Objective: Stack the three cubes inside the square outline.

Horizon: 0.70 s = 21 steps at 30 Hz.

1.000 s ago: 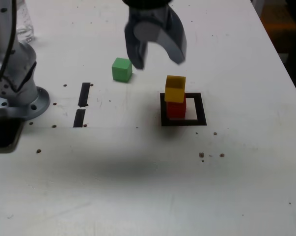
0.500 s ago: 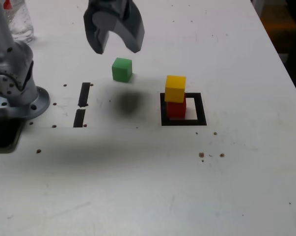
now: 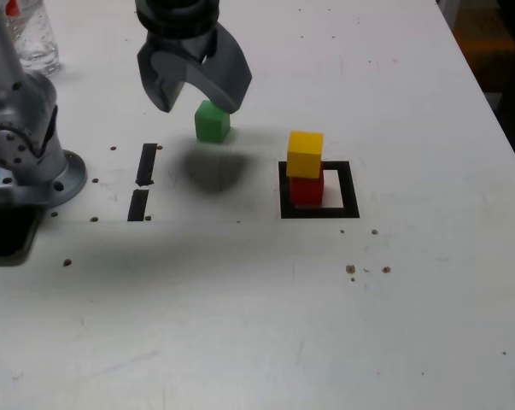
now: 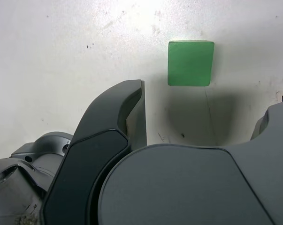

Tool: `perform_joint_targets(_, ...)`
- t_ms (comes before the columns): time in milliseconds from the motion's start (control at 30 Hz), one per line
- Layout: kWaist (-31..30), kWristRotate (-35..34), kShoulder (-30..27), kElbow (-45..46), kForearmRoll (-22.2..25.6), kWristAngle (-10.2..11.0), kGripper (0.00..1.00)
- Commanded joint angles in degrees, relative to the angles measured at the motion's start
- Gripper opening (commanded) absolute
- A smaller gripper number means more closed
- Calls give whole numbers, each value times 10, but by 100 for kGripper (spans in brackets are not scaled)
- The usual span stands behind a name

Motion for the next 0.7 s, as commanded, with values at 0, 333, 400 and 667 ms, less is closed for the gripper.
perform_joint_targets(0, 9, 7, -2, 4, -9, 4, 94)
perform_joint_targets(333, 60, 45, 16, 12, -42, 6, 94)
perform_joint_targets(400, 70, 51, 28, 12, -47, 5, 94)
perform_joint_targets(667, 94, 64, 74, 21, -91, -4, 94)
